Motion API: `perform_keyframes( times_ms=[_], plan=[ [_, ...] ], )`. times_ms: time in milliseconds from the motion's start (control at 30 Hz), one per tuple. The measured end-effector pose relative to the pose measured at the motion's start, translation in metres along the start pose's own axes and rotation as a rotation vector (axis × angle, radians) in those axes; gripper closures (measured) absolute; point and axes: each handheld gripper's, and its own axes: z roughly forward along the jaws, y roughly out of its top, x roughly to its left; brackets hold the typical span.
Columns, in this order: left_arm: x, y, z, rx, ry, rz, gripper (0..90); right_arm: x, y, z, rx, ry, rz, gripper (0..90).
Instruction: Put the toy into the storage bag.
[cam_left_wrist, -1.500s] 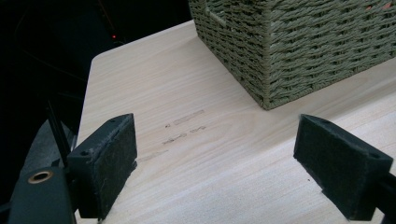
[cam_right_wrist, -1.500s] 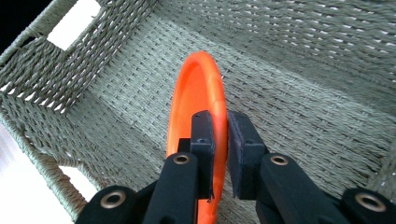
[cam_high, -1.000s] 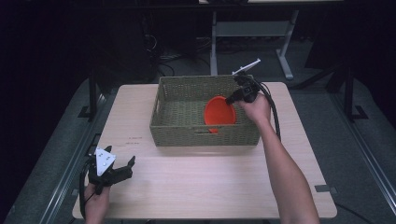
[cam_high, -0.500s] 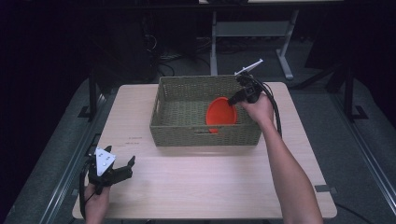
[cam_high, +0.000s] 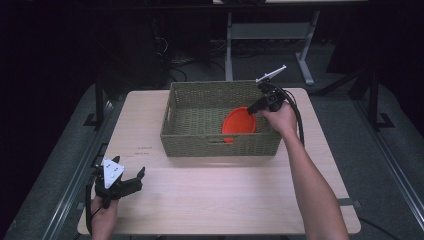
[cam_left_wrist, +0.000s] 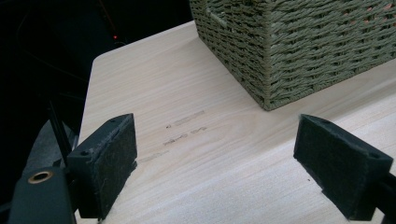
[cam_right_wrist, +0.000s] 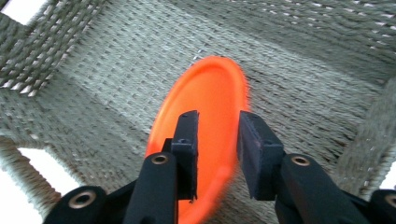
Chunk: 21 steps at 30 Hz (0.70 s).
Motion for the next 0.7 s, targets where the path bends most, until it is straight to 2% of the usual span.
perform_keyframes(
  times_ms=[67, 333, 467, 567, 667, 700],
  plan=[
    [-0.0002, 0.0000, 0.0002, 0.000, 0.001, -0.003, 12.8, -0.0010, -0.0003, -0.0004, -0.008, 0.022, 0.005, 68.5],
    [-0.0003, 0.0003, 0.0006, -0.001, 0.001, -0.004, 12.8, -0.0003, -0.0021, 0.0010, 0.000, 0.049, 0.005, 64.2],
    [-0.0005, 0.0006, 0.0017, 0.004, -0.002, 0.003, 12.8, -0.0005, -0.0022, 0.0005, -0.002, 0.062, 0.002, 58.1],
    [0.0000, 0.0005, 0.0017, 0.005, -0.001, -0.001, 12.8, -0.0008, -0.0026, -0.0014, -0.008, 0.086, 0.005, 52.5],
    [0.0001, 0.0003, 0.0018, 0.002, 0.000, -0.007, 12.8, -0.0015, -0.0041, -0.0024, -0.007, 0.132, 0.011, 45.3],
    [0.0000, 0.0004, 0.0018, 0.003, -0.001, -0.007, 12.8, -0.0011, -0.0047, -0.0029, -0.003, 0.129, 0.008, 43.7]
  ],
)
